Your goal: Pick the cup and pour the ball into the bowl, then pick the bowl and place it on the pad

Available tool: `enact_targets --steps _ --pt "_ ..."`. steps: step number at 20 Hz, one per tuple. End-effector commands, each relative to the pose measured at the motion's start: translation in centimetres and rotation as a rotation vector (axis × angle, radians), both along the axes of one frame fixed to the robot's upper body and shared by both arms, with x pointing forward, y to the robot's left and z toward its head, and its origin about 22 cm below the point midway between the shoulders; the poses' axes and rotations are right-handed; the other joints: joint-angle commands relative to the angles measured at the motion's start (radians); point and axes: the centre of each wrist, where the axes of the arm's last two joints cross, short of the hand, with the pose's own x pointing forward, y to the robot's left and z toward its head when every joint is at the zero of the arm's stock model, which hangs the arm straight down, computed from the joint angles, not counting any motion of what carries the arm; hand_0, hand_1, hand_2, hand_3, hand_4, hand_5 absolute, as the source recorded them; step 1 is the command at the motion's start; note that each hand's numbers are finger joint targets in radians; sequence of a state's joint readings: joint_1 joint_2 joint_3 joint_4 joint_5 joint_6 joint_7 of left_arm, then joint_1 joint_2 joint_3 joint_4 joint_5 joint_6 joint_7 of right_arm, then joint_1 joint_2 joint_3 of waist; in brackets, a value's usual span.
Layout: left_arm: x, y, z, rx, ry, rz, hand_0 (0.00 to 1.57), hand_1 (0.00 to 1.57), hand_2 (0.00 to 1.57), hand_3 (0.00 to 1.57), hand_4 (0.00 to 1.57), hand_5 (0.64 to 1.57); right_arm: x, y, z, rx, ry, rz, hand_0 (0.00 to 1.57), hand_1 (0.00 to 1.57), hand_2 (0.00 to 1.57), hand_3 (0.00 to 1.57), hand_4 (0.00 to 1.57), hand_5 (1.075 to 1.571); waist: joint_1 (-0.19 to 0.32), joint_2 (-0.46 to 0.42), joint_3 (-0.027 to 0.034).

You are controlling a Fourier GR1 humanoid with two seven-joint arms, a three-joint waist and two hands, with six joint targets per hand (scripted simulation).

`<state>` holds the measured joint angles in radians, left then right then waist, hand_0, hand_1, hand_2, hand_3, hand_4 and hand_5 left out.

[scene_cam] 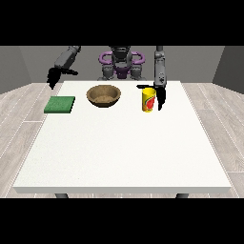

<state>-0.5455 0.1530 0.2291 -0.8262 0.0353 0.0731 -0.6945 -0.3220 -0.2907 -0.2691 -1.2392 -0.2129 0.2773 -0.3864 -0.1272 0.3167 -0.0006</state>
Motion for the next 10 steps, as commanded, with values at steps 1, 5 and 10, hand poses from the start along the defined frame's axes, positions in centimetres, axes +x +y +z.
enact_targets --steps 1,5,10 --pt "-0.5 1.6 -0.8 0.158 -0.002 0.103 1.24 1.24 1.57 1.57 0.47 1.442 -0.2 -0.4 -0.5 0.032 -0.019 0.015 0.00 0.00 0.00 0.00 0.00 1.561 -0.026 0.005 0.0008" --pt "-0.7 0.8 -1.8 0.339 -0.008 0.254 1.31 1.31 1.57 1.57 0.82 1.514 0.4 -1.7 1.2 0.015 -0.030 0.047 0.00 0.00 0.00 0.00 0.00 1.559 -0.079 0.038 0.0008" --pt "0.4 -0.6 -1.6 0.348 -0.042 0.302 1.34 1.34 1.57 1.57 0.88 1.505 0.4 -4.3 3.3 -0.018 -0.074 0.019 0.00 0.00 0.00 0.00 0.00 1.556 -0.090 0.076 0.0002"
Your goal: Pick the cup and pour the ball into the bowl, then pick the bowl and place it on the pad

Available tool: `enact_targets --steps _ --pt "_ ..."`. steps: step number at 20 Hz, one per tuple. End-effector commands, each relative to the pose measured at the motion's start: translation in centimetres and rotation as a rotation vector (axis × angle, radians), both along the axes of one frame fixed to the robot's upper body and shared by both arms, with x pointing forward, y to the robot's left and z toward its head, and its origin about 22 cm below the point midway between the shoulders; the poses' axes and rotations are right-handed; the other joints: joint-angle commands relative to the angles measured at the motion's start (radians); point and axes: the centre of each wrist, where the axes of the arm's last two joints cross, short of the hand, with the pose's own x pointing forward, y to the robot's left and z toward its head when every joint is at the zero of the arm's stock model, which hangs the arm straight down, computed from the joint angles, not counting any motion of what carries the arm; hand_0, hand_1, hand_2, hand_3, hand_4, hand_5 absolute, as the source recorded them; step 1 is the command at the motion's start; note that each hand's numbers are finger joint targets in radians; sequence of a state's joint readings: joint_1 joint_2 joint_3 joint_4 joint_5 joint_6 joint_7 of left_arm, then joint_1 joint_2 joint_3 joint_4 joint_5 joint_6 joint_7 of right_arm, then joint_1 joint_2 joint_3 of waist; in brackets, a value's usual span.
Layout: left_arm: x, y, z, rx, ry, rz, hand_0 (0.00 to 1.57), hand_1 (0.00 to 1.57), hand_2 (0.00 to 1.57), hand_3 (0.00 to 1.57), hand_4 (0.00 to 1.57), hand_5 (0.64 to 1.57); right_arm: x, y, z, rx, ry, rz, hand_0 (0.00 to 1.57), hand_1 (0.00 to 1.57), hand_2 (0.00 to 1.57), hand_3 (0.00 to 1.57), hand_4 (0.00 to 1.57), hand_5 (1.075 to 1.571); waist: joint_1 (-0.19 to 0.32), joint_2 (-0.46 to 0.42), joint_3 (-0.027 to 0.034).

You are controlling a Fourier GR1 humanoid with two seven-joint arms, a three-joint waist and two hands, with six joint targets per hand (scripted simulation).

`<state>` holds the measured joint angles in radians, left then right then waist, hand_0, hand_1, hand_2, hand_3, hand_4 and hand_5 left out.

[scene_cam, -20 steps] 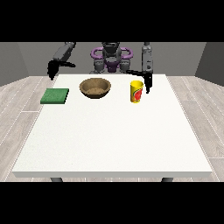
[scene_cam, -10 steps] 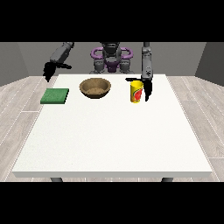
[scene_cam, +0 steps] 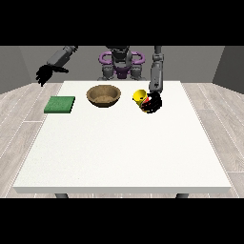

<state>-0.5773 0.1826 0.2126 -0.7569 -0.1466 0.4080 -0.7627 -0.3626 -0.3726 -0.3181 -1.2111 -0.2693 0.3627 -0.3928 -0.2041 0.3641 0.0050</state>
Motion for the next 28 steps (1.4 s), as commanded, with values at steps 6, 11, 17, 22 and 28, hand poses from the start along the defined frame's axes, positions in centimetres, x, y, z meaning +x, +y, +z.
enact_targets --steps 6,11,17,22,28 --pt "0.4 -2.8 0.3 0.237 0.123 0.025 1.35 1.35 1.57 1.57 0.99 1.532 -2.0 -4.3 -4.6 0.006 0.191 -0.102 0.00 0.00 0.00 0.00 0.00 1.556 0.090 -0.193 -0.0021" --pt "1.3 -7.3 1.5 0.365 0.221 -0.016 1.37 1.37 1.57 1.57 1.05 1.558 -3.6 -6.1 -6.8 0.018 0.326 -0.147 0.00 0.00 0.10 0.00 0.00 1.560 0.135 -0.333 -0.0027" --pt "0.7 -13.4 1.9 0.579 0.231 -0.051 1.37 1.37 1.57 1.57 1.11 1.566 -6.6 -7.8 -10.3 0.039 0.356 -0.260 0.00 0.00 0.00 0.00 0.00 1.557 0.251 -0.380 -0.0023" --pt "-0.8 -16.7 2.1 0.608 0.273 -0.074 1.37 1.37 1.57 1.57 1.11 1.566 -7.4 -9.6 -10.2 0.044 0.397 -0.278 0.00 0.00 0.08 0.00 0.00 1.554 0.274 -0.408 -0.0041" --pt "-1.2 -18.7 2.7 0.781 0.189 -0.075 1.08 1.08 1.57 1.57 0.96 1.570 -8.2 -10.3 -10.9 0.074 0.356 -0.304 0.00 0.00 0.06 0.00 0.00 1.551 0.277 -0.377 -0.0038"
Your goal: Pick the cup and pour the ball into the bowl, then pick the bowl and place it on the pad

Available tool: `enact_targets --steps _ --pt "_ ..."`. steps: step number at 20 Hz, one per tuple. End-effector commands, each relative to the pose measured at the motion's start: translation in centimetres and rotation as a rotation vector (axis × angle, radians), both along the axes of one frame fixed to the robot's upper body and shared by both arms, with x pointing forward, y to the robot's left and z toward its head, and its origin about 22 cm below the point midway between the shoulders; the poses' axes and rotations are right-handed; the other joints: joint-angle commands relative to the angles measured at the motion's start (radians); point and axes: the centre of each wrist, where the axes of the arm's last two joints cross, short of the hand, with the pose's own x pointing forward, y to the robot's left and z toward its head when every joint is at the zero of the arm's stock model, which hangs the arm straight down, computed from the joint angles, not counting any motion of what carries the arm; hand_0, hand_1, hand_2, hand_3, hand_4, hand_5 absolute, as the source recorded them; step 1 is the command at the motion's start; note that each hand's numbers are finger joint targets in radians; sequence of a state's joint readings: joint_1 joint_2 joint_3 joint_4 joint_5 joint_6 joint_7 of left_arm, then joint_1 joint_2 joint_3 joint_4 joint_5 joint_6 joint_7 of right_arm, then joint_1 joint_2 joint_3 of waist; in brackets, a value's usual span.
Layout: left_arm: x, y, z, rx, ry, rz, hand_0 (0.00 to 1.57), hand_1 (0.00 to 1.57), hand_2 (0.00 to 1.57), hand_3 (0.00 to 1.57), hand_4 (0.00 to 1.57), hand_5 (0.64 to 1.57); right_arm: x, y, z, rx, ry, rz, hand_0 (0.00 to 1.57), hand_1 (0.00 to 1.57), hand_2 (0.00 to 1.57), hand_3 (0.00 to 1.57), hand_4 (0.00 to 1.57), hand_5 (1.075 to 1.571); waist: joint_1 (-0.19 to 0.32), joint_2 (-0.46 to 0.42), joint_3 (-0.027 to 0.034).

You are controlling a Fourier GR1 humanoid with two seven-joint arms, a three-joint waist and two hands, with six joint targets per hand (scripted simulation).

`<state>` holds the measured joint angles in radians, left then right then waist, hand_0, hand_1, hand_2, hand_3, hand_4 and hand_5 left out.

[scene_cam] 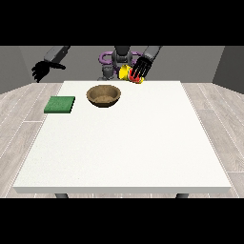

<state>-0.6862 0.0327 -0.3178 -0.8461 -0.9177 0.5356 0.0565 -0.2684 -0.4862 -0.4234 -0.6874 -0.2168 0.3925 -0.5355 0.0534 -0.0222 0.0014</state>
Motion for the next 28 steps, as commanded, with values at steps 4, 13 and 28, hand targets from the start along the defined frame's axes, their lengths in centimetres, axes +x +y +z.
enact_targets --steps 4,13,28 --pt "-2.4 -5.0 0.4 0.167 -0.037 -0.005 0.68 0.68 1.57 1.53 0.89 1.571 2.0 -0.3 1.5 -0.005 0.032 0.054 0.00 0.00 0.00 0.00 0.00 1.551 -0.043 -0.007 -0.0006" --pt "-3.2 -7.4 1.5 0.395 -0.132 -0.057 0.43 0.43 1.57 1.57 0.90 1.571 7.5 3.9 4.1 -0.053 0.038 0.081 0.00 0.00 0.00 0.34 0.00 1.525 -0.042 -0.001 -0.0012" --pt "-2.6 -10.0 3.9 0.876 -0.268 -0.130 0.61 0.61 1.57 1.57 1.23 1.387 8.6 4.8 4.3 0.000 -0.070 0.118 0.00 0.00 0.00 0.07 0.00 1.519 -0.098 0.094 -0.0005"
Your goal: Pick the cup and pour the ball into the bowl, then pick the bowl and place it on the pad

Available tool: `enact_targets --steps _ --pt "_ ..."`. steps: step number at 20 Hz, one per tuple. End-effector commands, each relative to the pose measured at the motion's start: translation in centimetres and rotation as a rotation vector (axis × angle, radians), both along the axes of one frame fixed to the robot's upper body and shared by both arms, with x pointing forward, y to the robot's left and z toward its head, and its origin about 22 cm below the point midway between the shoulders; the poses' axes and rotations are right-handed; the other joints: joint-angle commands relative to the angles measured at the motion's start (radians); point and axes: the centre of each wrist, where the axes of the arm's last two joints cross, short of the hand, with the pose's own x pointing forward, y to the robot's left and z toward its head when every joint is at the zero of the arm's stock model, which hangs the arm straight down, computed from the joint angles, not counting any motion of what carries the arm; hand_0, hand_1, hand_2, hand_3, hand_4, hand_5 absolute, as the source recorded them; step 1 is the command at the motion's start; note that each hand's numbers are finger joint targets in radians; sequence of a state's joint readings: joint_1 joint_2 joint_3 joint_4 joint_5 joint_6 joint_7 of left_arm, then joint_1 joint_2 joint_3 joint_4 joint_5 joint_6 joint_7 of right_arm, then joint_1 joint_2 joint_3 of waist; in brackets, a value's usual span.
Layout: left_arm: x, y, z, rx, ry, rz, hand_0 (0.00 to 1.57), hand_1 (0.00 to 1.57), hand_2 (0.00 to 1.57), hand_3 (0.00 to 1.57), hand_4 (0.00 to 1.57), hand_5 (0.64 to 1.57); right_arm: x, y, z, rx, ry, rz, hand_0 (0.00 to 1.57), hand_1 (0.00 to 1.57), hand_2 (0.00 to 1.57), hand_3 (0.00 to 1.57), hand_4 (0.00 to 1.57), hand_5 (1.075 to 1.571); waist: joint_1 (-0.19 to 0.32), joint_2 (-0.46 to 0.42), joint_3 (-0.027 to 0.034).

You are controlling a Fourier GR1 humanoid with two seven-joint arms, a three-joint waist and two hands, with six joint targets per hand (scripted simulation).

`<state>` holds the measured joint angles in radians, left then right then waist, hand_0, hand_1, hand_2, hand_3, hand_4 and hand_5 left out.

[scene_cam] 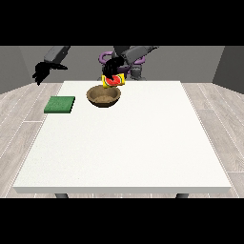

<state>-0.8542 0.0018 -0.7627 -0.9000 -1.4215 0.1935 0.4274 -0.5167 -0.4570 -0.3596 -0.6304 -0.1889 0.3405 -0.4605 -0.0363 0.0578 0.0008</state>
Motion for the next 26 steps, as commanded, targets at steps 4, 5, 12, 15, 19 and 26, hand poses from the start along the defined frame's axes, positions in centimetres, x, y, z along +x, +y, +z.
enact_targets --steps 4,5,12,15,19,26 --pt "1.2 -1.5 3.7 0.273 -0.108 -0.027 1.51 1.51 1.57 1.57 1.20 1.443 -0.6 0.2 -1.3 0.007 0.064 -0.009 0.00 0.00 0.00 0.17 0.00 1.516 0.001 -0.051 -0.0001" --pt "-0.1 -3.2 4.5 0.280 -0.162 -0.064 1.56 1.56 1.57 1.57 1.20 1.451 -1.5 -1.4 -1.5 0.001 0.034 -0.036 0.00 0.00 0.00 0.20 0.00 1.515 0.046 -0.020 0.0006" --pt "0.3 -2.6 6.3 0.290 -0.161 -0.063 1.50 1.50 1.57 1.57 1.21 1.457 -2.6 -2.9 -1.5 0.018 0.019 -0.071 0.00 0.00 0.00 0.26 0.00 1.528 0.059 -0.012 -0.0002" --pt "-1.1 -2.2 4.4 0.193 -0.094 -0.067 1.53 1.53 1.57 1.57 1.20 1.462 -1.4 0.0 -2.8 0.065 0.116 0.006 0.00 0.00 0.00 0.00 0.46 1.556 0.065 -0.024 -0.0006" --pt "1.5 1.9 7.4 -0.279 -0.032 0.004 0.15 0.15 1.57 1.57 1.00 1.545 -2.1 0.1 -3.6 0.091 0.129 -0.043 0.00 0.00 0.00 0.00 0.48 1.561 0.160 -0.036 -0.0049" --pt "3.9 11.9 6.0 -0.698 0.119 0.094 0.86 0.86 1.57 1.56 0.92 1.555 -1.8 -0.2 -2.6 0.069 0.106 -0.105 0.00 0.00 0.00 0.00 0.41 1.556 0.196 0.038 -0.0063"
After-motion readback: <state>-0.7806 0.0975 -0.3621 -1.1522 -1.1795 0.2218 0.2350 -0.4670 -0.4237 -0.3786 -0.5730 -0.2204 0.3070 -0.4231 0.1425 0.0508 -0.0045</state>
